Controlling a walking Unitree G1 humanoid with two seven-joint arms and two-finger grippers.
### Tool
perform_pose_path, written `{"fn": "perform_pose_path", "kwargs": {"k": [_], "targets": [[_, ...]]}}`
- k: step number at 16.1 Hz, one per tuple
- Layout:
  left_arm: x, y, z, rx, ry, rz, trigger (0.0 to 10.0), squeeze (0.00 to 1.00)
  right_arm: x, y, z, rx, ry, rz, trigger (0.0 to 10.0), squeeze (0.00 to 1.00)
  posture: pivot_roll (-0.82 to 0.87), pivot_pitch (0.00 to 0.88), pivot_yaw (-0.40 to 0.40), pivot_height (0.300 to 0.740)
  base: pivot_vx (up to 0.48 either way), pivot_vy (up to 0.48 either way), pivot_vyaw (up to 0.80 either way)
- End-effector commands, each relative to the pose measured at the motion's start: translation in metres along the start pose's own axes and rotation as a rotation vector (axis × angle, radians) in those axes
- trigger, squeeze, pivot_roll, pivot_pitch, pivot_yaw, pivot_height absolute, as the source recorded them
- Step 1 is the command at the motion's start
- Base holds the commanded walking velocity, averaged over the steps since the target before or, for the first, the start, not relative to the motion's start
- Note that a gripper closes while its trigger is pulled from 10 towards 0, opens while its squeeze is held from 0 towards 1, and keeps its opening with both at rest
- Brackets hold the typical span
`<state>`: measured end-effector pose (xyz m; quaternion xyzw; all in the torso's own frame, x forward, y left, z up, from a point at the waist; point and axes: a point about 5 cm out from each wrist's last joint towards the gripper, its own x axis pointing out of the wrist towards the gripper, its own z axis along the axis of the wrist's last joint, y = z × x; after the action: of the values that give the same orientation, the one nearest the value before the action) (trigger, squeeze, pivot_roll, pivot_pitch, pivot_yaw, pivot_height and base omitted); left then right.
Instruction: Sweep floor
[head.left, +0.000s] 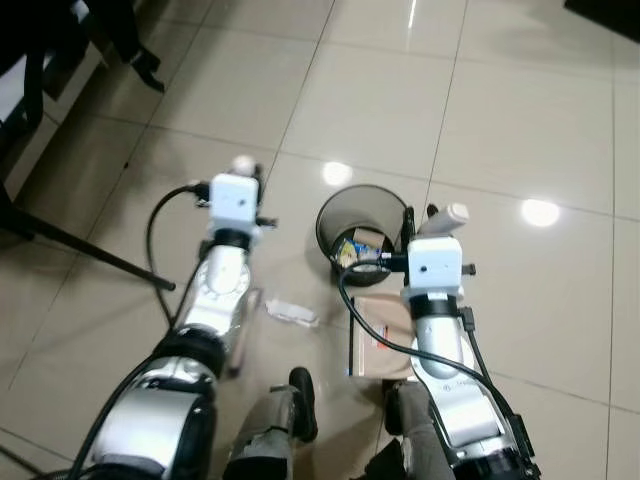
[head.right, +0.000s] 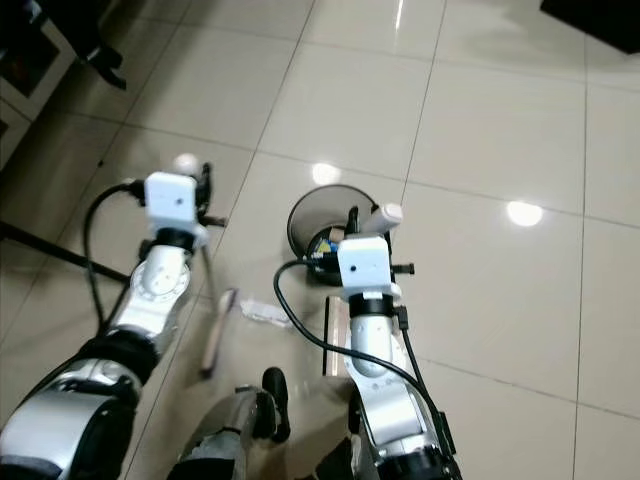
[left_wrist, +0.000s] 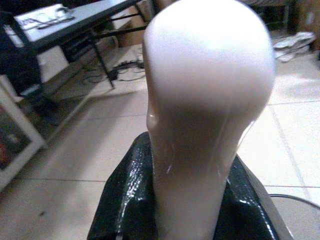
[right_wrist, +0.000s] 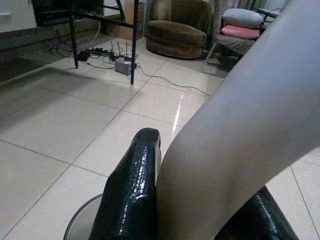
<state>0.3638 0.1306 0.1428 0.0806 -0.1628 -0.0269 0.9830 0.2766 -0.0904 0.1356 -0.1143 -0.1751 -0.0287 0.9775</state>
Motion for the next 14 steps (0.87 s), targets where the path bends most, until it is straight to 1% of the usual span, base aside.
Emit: {"fn": "perform_pose_path", "kwargs": {"k": [1,2,4,6,8,9,10,12,13,14], "targets": [[-0.002,-0.010,-0.002,-0.051,0.011,-0.040,10.0,0.00,-0.004,0.005,-0.004,-0.011,0.013,0.001,10.0,0.00,-0.08,0.461,0.135,0.740,0.000,0.000,0.00],[0.002,-0.025,0.004,-0.089,-0.010,-0.089,10.0,0.00,-0.003,0.005,-0.004,-0.005,0.015,-0.015,10.0,0.00,-0.08,0.458,0.137,0.740,0.000,0.000,0.00],[0.005,-0.045,0.013,-0.151,-0.034,-0.149,10.0,0.00,-0.004,0.010,-0.008,-0.004,0.032,-0.005,10.0,0.00,-0.07,0.454,0.140,0.740,0.000,0.000,0.00],[0.006,-0.051,0.017,-0.213,-0.046,-0.157,10.0,0.00,-0.004,0.013,-0.010,0.003,0.042,-0.001,10.0,0.00,-0.07,0.446,0.141,0.740,0.000,0.000,0.00],[0.006,-0.052,0.020,-0.270,-0.061,-0.152,10.0,0.00,-0.004,0.013,-0.013,0.011,0.056,-0.012,10.0,0.00,-0.06,0.430,0.141,0.740,0.000,0.000,0.00],[0.005,-0.051,0.023,-0.301,-0.088,-0.157,10.0,0.00,-0.002,0.012,-0.015,0.023,0.068,-0.025,10.0,0.00,-0.06,0.419,0.139,0.740,0.000,0.000,0.00],[0.003,-0.047,0.026,-0.332,-0.111,-0.140,10.0,0.00,0.000,0.010,-0.016,0.043,0.076,-0.035,10.0,0.00,-0.06,0.404,0.137,0.740,0.000,0.000,0.00],[0.001,-0.036,0.029,-0.387,-0.124,-0.077,10.0,0.00,0.005,0.009,-0.020,0.066,0.083,-0.033,10.0,0.00,-0.04,0.372,0.130,0.740,0.000,0.000,0.00],[-0.002,-0.027,0.034,-0.425,-0.144,-0.036,10.0,0.00,0.008,0.007,-0.024,0.076,0.089,-0.023,10.0,0.00,-0.03,0.342,0.128,0.740,0.000,0.000,0.00],[-0.005,-0.021,0.037,-0.445,-0.150,-0.004,10.0,0.00,0.009,0.004,-0.026,0.078,0.095,-0.023,10.0,0.00,-0.03,0.329,0.126,0.740,0.000,0.000,0.00]]}}
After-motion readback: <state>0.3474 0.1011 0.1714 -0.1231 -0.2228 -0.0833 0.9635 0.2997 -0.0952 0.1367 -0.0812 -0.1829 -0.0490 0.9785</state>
